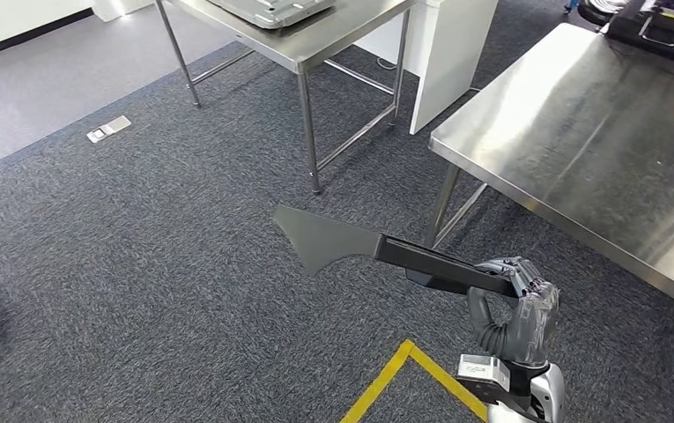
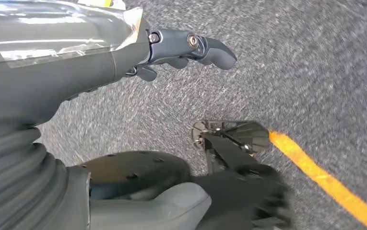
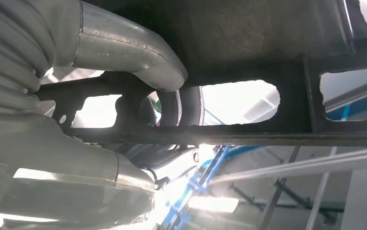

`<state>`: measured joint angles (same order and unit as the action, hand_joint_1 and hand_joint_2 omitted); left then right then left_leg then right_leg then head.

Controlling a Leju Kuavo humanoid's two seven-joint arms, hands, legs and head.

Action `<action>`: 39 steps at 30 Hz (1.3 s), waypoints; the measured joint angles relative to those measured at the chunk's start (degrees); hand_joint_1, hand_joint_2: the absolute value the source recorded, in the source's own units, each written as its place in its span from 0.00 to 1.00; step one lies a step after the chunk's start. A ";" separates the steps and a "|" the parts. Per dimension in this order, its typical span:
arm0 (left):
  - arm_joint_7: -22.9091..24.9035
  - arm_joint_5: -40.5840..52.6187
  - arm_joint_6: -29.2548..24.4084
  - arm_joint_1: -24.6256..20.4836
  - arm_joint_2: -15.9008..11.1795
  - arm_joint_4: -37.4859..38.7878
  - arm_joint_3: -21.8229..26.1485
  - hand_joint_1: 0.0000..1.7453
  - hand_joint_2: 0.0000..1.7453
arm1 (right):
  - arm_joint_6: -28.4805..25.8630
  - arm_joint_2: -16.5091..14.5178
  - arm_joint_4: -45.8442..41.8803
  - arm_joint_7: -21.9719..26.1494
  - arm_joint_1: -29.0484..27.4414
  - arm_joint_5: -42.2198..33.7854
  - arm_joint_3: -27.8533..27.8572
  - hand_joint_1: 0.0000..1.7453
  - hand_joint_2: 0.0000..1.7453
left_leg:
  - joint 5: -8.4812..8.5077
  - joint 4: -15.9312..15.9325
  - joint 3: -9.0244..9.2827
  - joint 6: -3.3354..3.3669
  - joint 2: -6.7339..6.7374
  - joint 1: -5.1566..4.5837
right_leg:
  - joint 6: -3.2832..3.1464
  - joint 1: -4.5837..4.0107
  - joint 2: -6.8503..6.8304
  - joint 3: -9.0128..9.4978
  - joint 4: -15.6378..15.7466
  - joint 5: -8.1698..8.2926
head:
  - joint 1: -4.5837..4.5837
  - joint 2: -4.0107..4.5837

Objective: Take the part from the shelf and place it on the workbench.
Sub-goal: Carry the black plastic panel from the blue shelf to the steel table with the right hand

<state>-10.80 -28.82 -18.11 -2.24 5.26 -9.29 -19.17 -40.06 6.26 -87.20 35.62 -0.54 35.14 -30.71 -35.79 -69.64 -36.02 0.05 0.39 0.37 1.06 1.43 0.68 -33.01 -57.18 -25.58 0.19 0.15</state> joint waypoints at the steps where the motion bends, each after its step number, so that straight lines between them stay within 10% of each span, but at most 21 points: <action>1: 0.05 -0.03 -0.07 0.08 0.01 0.01 0.00 0.00 1.00 | 0.00 -0.09 -0.01 -0.01 -0.05 0.03 0.00 1.00 1.00 | -0.85 -2.91 -1.46 0.00 -0.24 0.03 | -0.10 -0.07 0.70 0.00 -0.01 0.04 | 0.00 0.00; 4: 0.16 -0.08 -0.21 0.14 0.01 0.01 0.00 0.00 1.00 | 0.00 -0.23 -0.01 -0.02 -0.16 0.03 0.00 1.00 1.00 | 3.12 0.76 -0.09 0.31 -0.92 0.23 | -0.18 -0.13 3.05 0.18 -0.04 0.13 | 0.00 0.00; 8: 0.16 -0.16 -0.51 0.14 -0.05 0.02 0.00 0.00 1.00 | 0.00 -0.48 -0.01 -0.06 0.05 -0.04 0.00 1.00 1.00 | 7.38 11.49 4.68 0.89 -5.69 0.60 | 0.52 -0.26 5.62 -0.42 -0.25 0.49 | -0.06 0.00; 10: 0.16 -0.26 -0.60 0.09 0.02 0.02 0.01 0.00 1.00 | 0.00 -0.54 -0.01 -0.16 0.15 -0.07 -0.05 1.00 1.00 | 7.72 11.88 4.65 1.50 -4.53 0.32 | 1.38 -0.16 6.71 -1.10 -0.17 0.88 | -0.04 0.00; 17: 0.18 -0.41 -0.85 0.12 0.22 0.02 0.02 0.00 1.00 | 0.00 -0.59 0.16 0.10 1.27 -0.91 -0.43 1.00 1.00 | 8.61 12.86 4.59 2.97 1.32 -0.14 | 1.57 -0.49 -0.01 -9.09 -16.63 -5.96 | -0.63 0.00; 21: 0.17 -0.52 -0.46 0.01 0.30 0.02 0.02 0.00 1.00 | 0.00 -0.57 0.35 0.31 1.98 -1.49 -0.57 1.00 1.00 | 8.34 12.77 4.84 2.54 3.98 -0.36 | 2.74 -0.47 -3.16 -1.71 -4.01 -1.62 | -0.64 0.00; 25: 0.01 -0.63 -0.56 -0.13 0.32 0.02 0.02 0.00 1.00 | 0.00 -0.50 0.51 0.57 2.94 -2.07 -0.79 1.00 1.00 | 7.96 12.69 5.20 1.48 5.94 -0.66 | 1.23 -0.70 -3.26 0.13 0.15 -0.17 | -0.46 0.00; 28: -0.05 -0.67 -0.71 -0.31 0.31 0.00 0.02 0.00 1.00 | 0.00 -0.41 0.64 0.71 3.23 -2.24 -0.87 1.00 1.00 | 5.32 9.33 3.91 0.48 2.99 -0.17 | 0.05 -0.09 -1.52 0.10 0.32 0.34 | -0.29 0.00; 32: -0.08 -0.77 -0.72 0.00 0.30 0.02 0.02 0.00 1.00 | 0.00 -0.45 0.93 0.77 3.43 -2.30 -1.23 1.00 1.00 | -0.53 -4.04 -2.36 0.12 -0.30 0.02 | -0.61 -0.26 1.10 -0.13 0.29 0.59 | -0.19 0.00; 36: -0.74 -0.80 -0.54 0.07 0.26 0.00 0.01 0.00 1.00 | 0.00 -0.47 1.18 0.68 3.70 -2.56 -1.74 1.00 1.00 | 6.23 6.71 2.56 0.95 -2.61 0.17 | -0.53 -0.44 3.95 -0.02 0.12 0.70 | -0.19 0.00; 39: -1.43 -0.84 -0.27 0.08 0.14 0.00 0.02 0.00 1.00 | 0.00 -0.51 1.26 0.55 4.24 -2.59 -2.00 1.00 1.00 | 7.74 11.99 4.95 1.43 -4.31 0.01 | 0.12 -0.52 5.69 -0.60 0.01 1.07 | -0.22 0.00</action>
<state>-12.23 -29.67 -18.39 -2.15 5.40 -9.29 -19.15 -40.06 5.75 -85.95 36.17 3.70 32.55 -32.71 -28.05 -57.64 -31.07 1.47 -3.92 0.38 1.17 0.92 6.37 -33.61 -57.17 -24.51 -0.03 0.15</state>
